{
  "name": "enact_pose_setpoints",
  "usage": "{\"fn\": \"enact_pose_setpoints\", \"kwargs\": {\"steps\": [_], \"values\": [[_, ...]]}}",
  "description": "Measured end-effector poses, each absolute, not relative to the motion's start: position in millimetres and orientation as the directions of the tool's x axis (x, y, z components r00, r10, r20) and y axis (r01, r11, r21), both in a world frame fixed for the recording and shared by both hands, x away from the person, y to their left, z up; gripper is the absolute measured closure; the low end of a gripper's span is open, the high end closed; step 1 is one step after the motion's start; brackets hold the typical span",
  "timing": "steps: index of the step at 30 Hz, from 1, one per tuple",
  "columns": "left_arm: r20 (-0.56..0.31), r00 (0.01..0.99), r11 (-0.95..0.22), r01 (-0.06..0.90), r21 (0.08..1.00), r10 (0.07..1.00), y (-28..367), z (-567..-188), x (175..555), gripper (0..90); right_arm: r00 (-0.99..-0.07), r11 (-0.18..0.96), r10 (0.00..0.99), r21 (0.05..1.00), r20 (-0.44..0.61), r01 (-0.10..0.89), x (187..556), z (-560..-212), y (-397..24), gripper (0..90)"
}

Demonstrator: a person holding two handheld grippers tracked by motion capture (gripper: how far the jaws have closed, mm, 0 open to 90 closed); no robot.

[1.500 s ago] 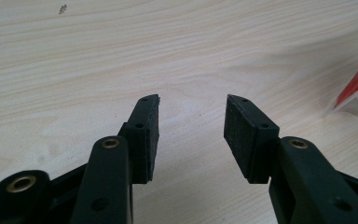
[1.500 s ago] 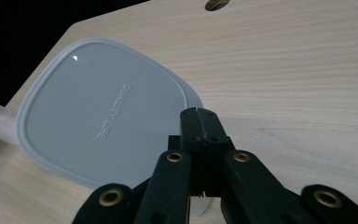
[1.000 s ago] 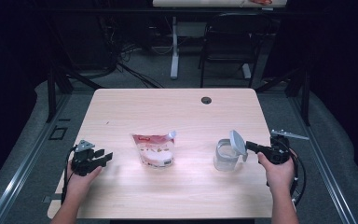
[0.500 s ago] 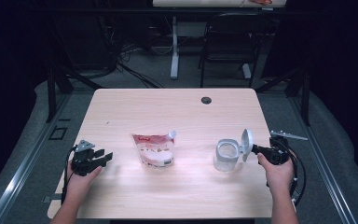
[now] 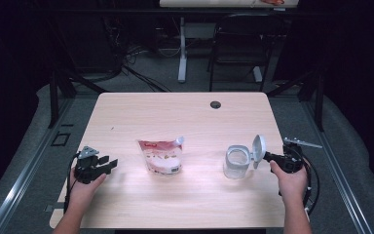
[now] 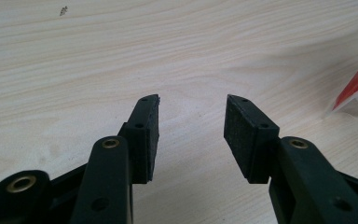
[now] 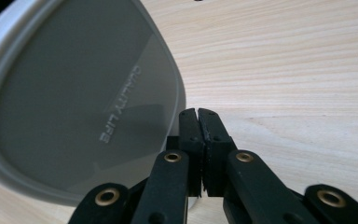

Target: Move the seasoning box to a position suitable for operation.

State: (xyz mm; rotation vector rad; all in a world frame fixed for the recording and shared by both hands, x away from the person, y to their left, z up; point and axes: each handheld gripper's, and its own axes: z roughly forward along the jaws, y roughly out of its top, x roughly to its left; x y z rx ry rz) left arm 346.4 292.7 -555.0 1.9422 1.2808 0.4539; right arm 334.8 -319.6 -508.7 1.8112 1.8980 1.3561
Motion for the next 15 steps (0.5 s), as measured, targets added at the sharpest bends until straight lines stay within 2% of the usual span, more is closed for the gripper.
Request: {"fn": "enact_pose_setpoints", "kwargs": {"steps": [4,11,15], "values": [[-0.11,0.43,-0.205,0.622,0.756,0.896,293.8,-553.7,345.4,55.0,-0.24,-0.131,0.888,0.716,0.393,0.685,332.8,-509.5,-319.6,85.2],[-0.11,0.432,-0.205,0.618,0.759,0.895,294.0,-553.0,344.5,55.0,-0.256,-0.072,0.92,0.771,0.296,0.632,322.8,-513.9,-321.6,74.4],[-0.11,0.433,-0.206,0.618,0.759,0.894,294.4,-552.9,344.7,55.0,-0.253,-0.074,0.924,0.783,0.286,0.618,317.2,-519.4,-322.0,68.7]]}}
